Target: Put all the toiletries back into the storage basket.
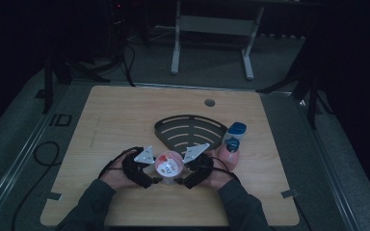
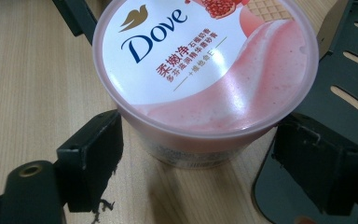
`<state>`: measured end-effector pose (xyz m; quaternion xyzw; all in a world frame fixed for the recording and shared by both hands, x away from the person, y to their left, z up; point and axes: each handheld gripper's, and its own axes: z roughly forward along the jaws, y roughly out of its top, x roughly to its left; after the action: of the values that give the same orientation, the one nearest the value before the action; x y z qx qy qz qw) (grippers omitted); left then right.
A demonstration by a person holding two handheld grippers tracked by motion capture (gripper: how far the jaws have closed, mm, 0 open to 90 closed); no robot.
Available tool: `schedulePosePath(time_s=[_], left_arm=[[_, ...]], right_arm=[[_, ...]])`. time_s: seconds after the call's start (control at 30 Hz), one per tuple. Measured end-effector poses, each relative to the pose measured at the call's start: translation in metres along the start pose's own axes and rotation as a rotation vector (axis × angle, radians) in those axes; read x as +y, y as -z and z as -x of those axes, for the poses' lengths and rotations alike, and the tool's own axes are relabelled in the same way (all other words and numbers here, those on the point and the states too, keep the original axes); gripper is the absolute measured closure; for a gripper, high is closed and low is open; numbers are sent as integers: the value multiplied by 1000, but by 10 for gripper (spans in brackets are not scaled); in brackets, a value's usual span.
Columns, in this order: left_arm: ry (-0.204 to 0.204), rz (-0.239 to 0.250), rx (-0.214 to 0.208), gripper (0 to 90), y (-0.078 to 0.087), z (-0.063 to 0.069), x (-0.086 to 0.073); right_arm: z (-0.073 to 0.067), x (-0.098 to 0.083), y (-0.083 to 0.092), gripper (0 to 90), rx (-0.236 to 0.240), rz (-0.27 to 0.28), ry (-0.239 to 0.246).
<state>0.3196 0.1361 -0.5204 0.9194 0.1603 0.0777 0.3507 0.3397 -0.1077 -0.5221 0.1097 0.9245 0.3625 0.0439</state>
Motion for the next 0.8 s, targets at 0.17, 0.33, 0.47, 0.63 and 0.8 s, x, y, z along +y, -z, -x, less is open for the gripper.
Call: schedulePosePath(time_s=[0.17, 0.33, 0.47, 0.63, 0.8], left_arm=[[5, 2, -12, 229, 1, -2, 2], [-22, -25, -4, 229, 1, -1, 9], [-14, -21, -8, 229, 1, -2, 9], [-6, -8, -5, 229, 6, -5, 11], [-15, -12, 7, 228, 13, -8, 15]], right_arm=[[1, 0, 0, 147, -1, -3, 1], [2, 1, 1, 134, 3, -12, -3], [1, 3, 2, 134, -12, -19, 7], [2, 8, 6, 133, -21, -12, 25], [3, 15, 8, 133, -28, -6, 30]])
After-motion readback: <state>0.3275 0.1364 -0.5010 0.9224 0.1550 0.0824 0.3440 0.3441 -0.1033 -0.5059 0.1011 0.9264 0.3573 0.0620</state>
